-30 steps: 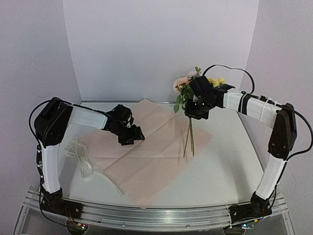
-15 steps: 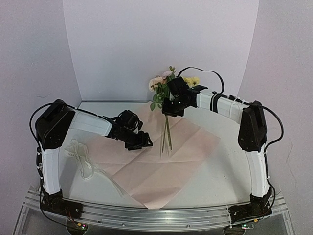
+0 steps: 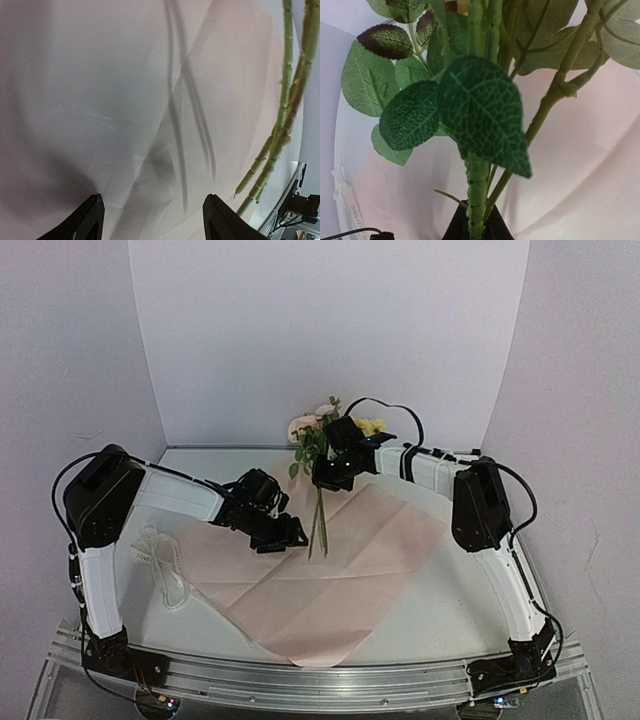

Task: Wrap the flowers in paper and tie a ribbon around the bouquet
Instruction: Adjust the flattened wrapping paper at the center of the board, then place the fake flower on the flattened wrapping paper.

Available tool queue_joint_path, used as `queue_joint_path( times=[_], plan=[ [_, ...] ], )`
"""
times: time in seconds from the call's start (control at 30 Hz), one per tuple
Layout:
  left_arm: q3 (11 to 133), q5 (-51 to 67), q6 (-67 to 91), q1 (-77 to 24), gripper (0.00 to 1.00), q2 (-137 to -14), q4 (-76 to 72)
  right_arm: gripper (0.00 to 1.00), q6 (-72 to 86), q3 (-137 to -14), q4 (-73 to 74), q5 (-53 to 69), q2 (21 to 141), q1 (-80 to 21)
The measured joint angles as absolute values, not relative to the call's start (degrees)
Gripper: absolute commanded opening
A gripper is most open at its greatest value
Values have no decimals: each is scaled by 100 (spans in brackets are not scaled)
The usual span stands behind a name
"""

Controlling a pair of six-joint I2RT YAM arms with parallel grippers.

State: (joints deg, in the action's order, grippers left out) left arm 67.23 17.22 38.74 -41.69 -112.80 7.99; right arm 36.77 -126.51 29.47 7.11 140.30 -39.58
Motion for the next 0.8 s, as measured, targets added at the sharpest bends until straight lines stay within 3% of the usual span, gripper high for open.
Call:
queue_joint_path(
  times=[0.8],
  plan=[
    [5867,775,4204,-3242,57,-9794,2083,0,4169,-12814,2687,1113,14549,-4105]
  ],
)
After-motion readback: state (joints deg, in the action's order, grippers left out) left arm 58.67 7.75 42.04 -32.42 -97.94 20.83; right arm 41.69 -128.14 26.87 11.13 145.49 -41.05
